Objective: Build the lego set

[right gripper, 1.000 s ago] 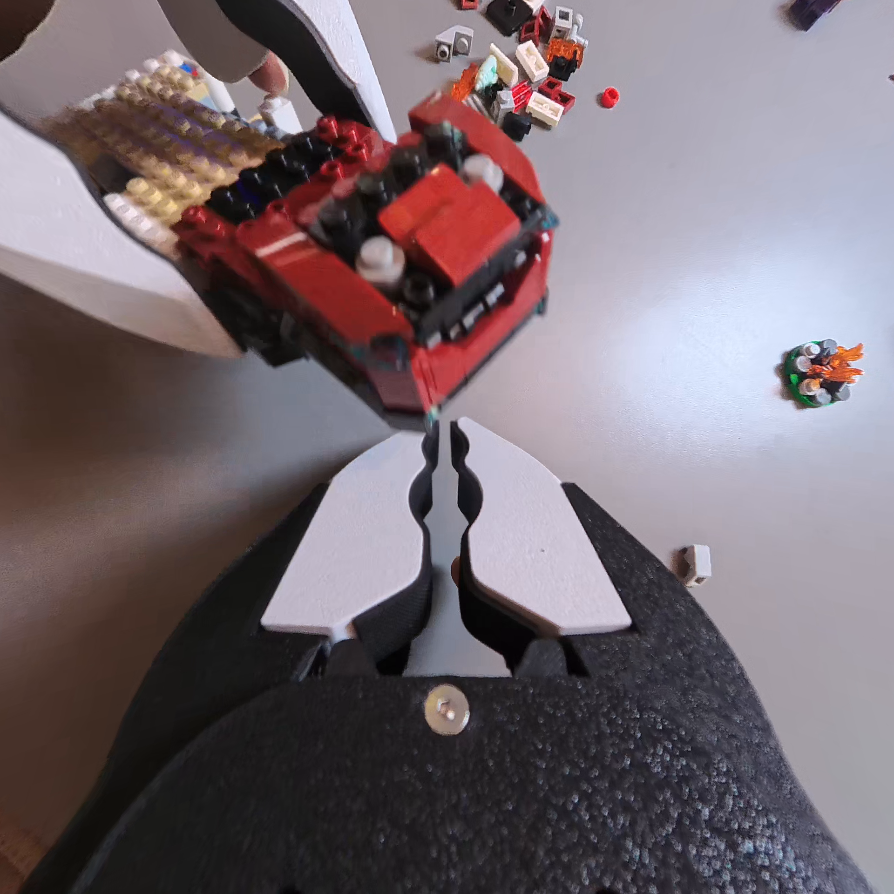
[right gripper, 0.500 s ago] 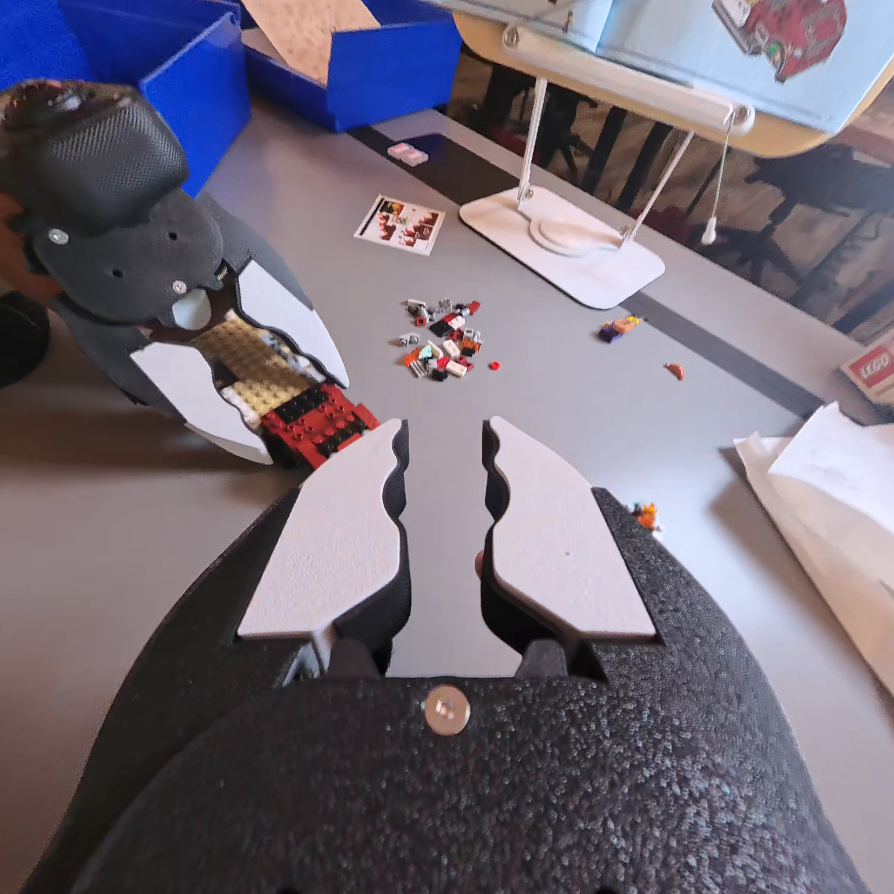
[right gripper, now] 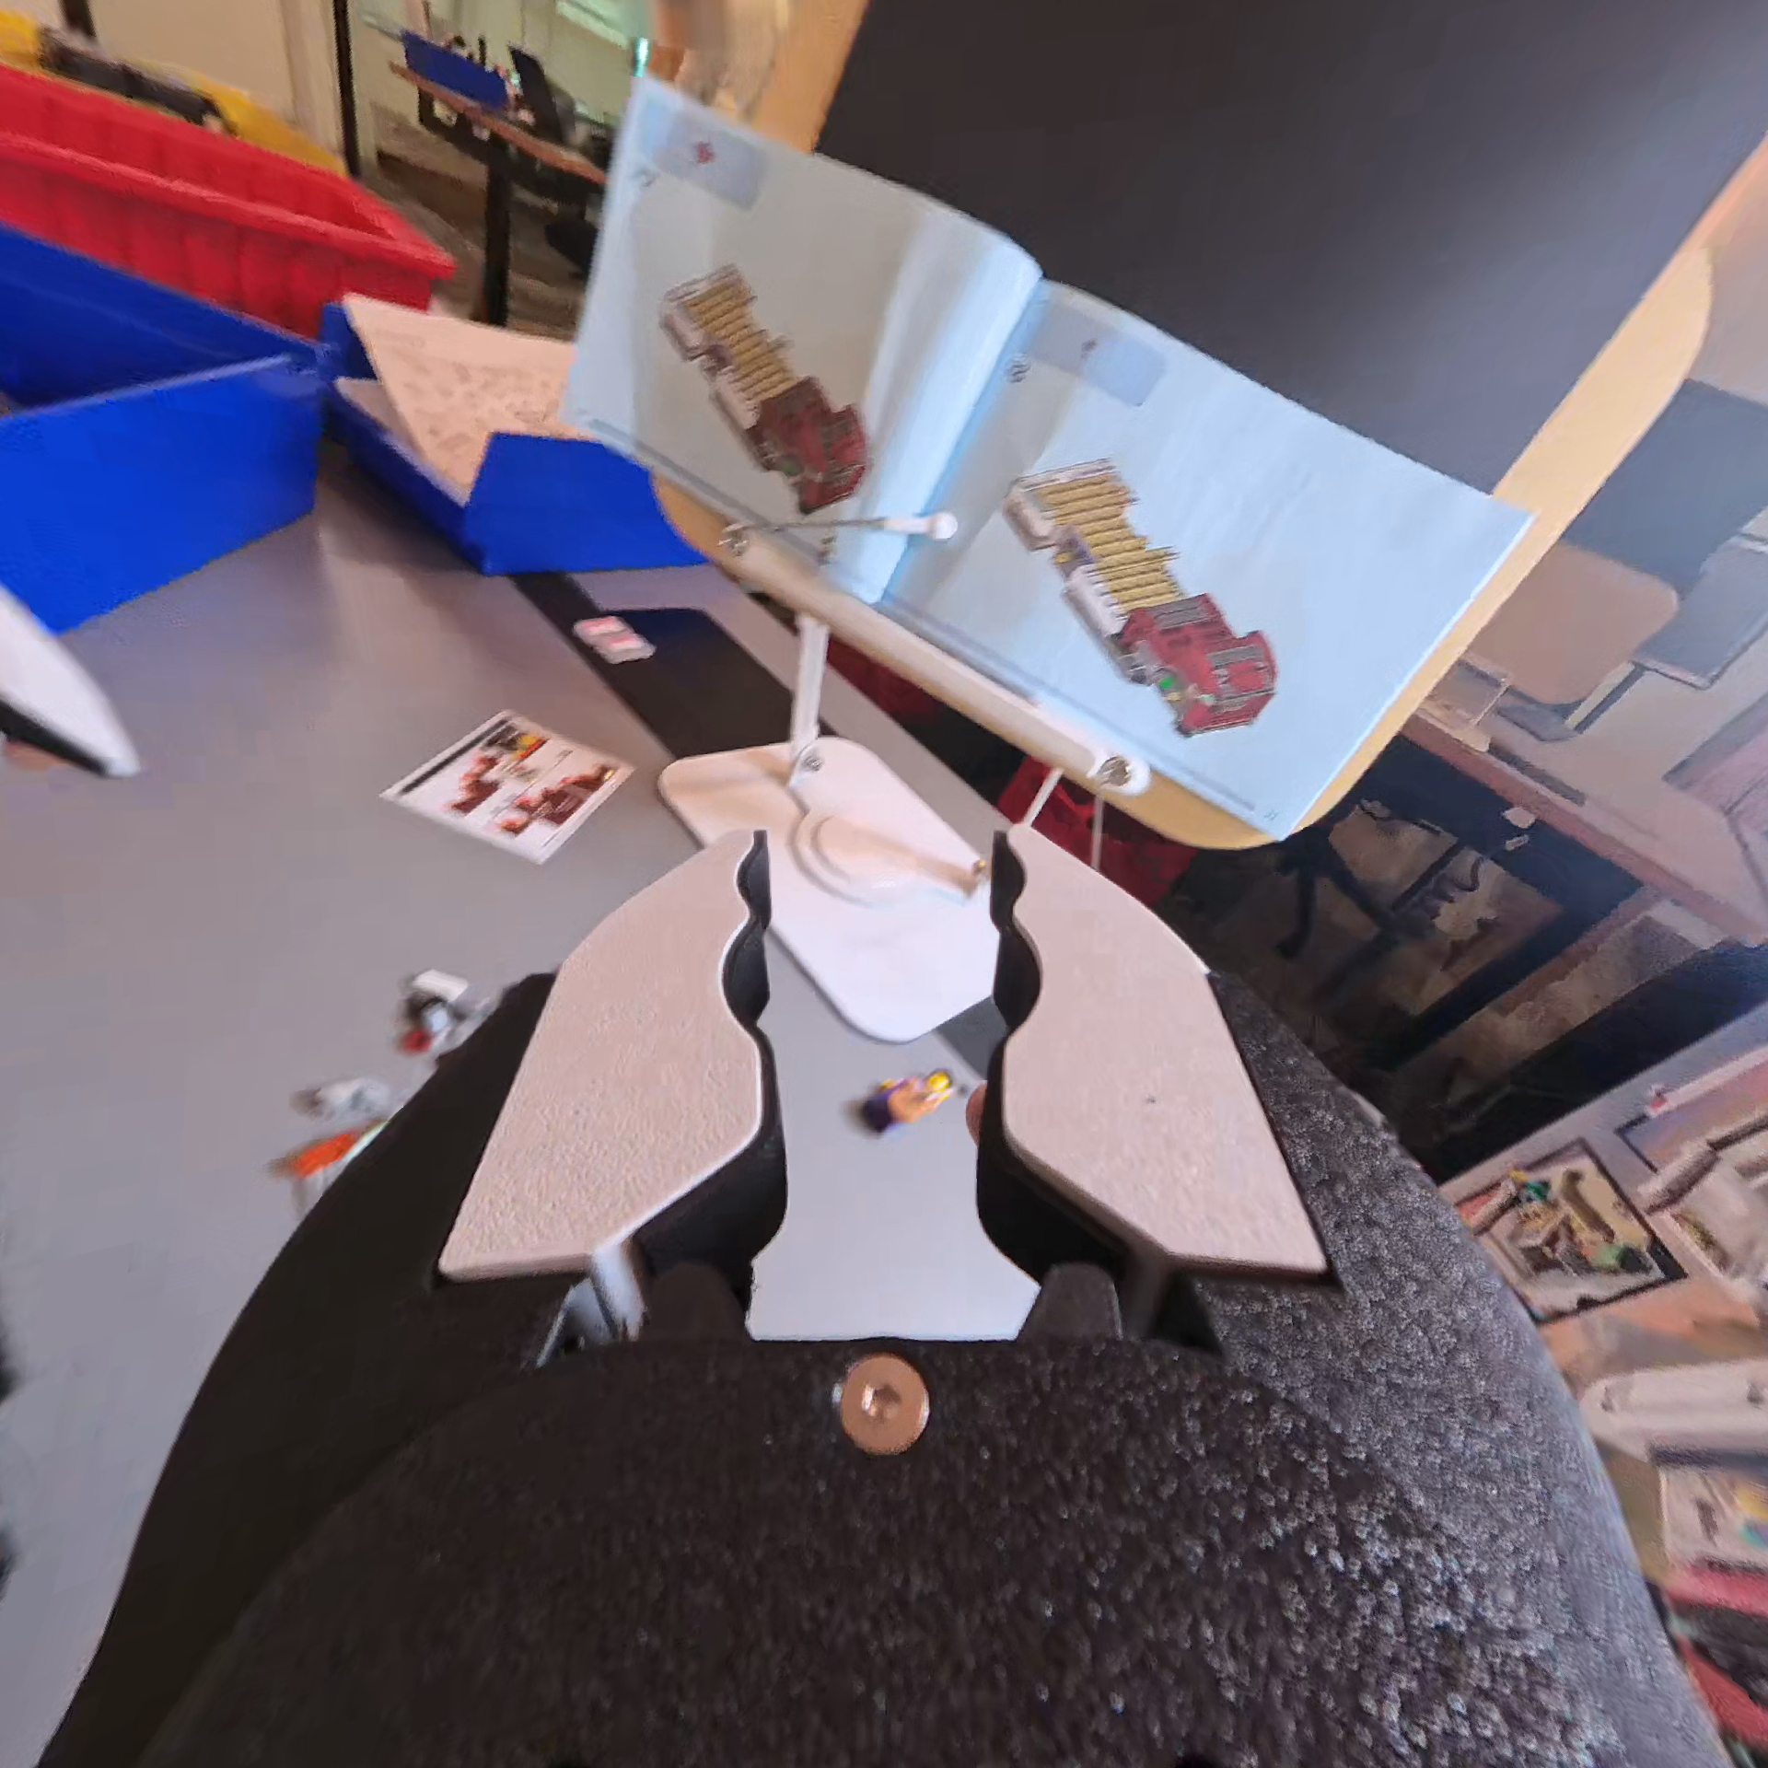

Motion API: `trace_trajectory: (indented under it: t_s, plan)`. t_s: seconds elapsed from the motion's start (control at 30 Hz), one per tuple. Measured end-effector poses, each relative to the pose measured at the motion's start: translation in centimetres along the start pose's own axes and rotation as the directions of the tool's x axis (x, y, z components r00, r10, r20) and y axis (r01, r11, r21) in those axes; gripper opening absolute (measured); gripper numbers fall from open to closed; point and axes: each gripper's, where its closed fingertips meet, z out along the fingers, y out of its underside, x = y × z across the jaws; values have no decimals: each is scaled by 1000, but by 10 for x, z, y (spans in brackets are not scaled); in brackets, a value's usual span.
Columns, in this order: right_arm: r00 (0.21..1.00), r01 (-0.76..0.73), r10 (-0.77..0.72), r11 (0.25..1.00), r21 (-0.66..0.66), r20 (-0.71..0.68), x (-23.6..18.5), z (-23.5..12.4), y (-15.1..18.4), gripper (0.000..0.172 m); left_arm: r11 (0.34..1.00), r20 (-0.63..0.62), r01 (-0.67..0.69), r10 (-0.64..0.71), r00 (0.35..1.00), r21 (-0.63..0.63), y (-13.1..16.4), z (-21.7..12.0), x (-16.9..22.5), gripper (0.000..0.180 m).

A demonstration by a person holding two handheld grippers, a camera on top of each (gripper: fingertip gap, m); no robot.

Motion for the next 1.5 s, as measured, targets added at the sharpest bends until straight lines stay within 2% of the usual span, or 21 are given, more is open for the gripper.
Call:
trace_trajectory:
  t_s: [0.03,0.13,0.2,0.3,0.37,0.4,0.57,0.7,0.8,0.9,0.97,1.03,1.17,1.23,1.3,1.43,1.5]
  plan:
    - [999,-47,47,999,-2,-2,21,16,1,47,999,34,21,-22,999,26,-6,-3,-12,35]
    - [980,-198,198,979,-51,-1,84,68,16,71,993,96,88,-95,991,75,-18,-10,-42,33]
    - [967,-256,255,964,-72,-23,123,99,28,80,990,148,96,-111,983,103,-24,-14,-60,33]
    - [946,-325,326,944,-63,1,156,134,36,88,990,198,94,-114,974,108,-29,-15,-81,34]
    - [922,-377,380,925,-54,77,157,148,34,84,990,225,90,-112,968,105,-31,-13,-94,34]
    - [910,-395,399,917,-58,117,152,153,32,75,991,229,90,-111,967,101,-32,-10,-100,33]
    - [891,-444,440,896,16,115,146,142,28,61,994,250,73,-92,964,84,-33,10,-124,34]
    - [916,-398,397,917,5,57,140,131,30,57,997,267,40,-57,962,68,-37,28,-141,34]
    - [955,-293,291,956,-14,-62,147,123,26,65,998,283,24,-39,958,57,-42,38,-154,35]
    - [975,-44,50,998,35,-216,148,106,-1,67,999,314,0,-16,949,53,-47,43,-167,34]
    - [958,133,-130,991,-6,-257,137,106,-15,68,1000,343,-20,11,939,22,-47,49,-180,35]
    - [933,223,-231,973,-62,-275,132,112,-25,72,999,377,-43,49,925,-25,-46,57,-195,36]
    - [914,261,-293,954,-146,-281,141,129,-30,79,978,428,-120,184,885,-172,-38,73,-221,41]
    - [899,274,-325,940,-202,-294,147,135,-23,78,964,422,-125,218,880,-236,-28,80,-228,41]
    - [894,275,-327,940,-203,-306,147,137,-22,80,952,420,-121,235,877,-280,-16,84,-235,40]
    - [898,251,-306,946,-204,-315,148,136,-24,83,943,426,-158,276,862,-292,-10,85,-239,32]
    - [906,227,-287,950,-215,-310,149,138,-22,88,950,431,-142,255,865,-277,-11,85,-241,29]
